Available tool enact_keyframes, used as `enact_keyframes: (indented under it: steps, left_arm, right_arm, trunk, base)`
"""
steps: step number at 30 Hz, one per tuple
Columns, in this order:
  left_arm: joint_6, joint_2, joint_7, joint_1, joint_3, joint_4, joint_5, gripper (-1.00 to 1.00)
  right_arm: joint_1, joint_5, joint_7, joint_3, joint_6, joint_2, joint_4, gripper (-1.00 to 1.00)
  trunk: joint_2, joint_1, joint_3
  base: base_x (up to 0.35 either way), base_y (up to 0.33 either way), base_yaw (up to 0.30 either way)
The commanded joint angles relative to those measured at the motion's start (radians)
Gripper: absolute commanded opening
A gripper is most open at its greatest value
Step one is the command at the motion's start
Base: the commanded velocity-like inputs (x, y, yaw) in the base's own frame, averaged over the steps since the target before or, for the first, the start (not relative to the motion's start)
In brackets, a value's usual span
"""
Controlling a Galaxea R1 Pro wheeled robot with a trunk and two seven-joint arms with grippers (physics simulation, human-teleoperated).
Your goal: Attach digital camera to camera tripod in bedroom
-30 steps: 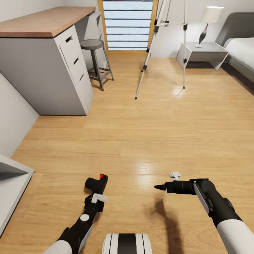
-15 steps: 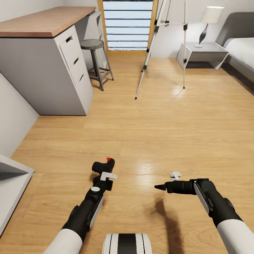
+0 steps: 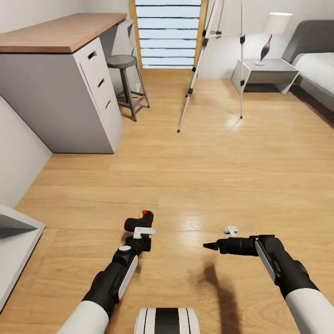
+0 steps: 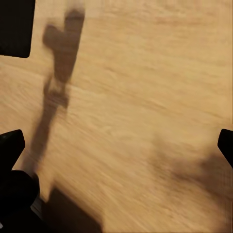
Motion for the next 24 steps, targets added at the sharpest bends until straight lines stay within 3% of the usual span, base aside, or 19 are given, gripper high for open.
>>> enact_keyframes:
  steps: [1,9,10,13,14,20,24]
  left_arm:
    - [0.006,0.0,0.008,0.0,-0.002,-0.001,-0.002,-1.0]
    - [0.005,0.0,0.008,0.0,-0.001,-0.001,0.023,-1.0]
    - [0.005,0.0,0.007,0.0,-0.001,-0.007,0.136,-1.0]
    - [0.006,0.0,0.007,0.0,-0.001,-0.011,0.223,-1.0]
    - [0.006,0.0,0.007,0.0,-0.002,-0.014,0.282,-1.0]
    - [0.009,0.005,0.006,0.0,-0.003,-0.036,0.426,-1.0]
    - [0.048,0.01,0.001,0.0,-0.003,-0.069,0.495,-1.0]
  right_arm:
    - [0.0,-0.005,-0.001,0.001,0.007,-0.001,-0.001,1.0]
    - [-0.001,-0.006,-0.001,0.001,0.007,-0.005,-0.001,1.0]
    - [-0.001,-0.006,0.0,0.0,0.007,-0.008,-0.001,1.0]
    - [-0.001,-0.006,0.002,-0.004,0.007,-0.009,-0.001,1.0]
    - [-0.001,-0.006,0.004,-0.01,0.007,-0.01,-0.001,1.0]
    - [-0.001,-0.006,0.008,-0.054,0.009,-0.011,-0.001,1.0]
    - [-0.001,-0.002,0.009,-0.104,0.013,-0.015,-0.002,1.0]
  trunk:
    - [0.0,-0.001,0.003]
    - [0.002,-0.004,0.034]
    - [0.002,-0.005,0.038]
    - [0.003,-0.006,0.05]
    - [0.003,-0.006,0.054]
    - [0.004,-0.009,0.077]
    - [0.005,-0.011,0.092]
  base:
    - [0.0,0.0,0.0]
    - [0.0,0.0,0.0]
    - [0.0,0.0,0.0]
    - [0.0,0.0,0.0]
    - [0.0,0.0,0.0]
    - [0.0,0.0,0.0]
    - [0.0,0.0,0.0]
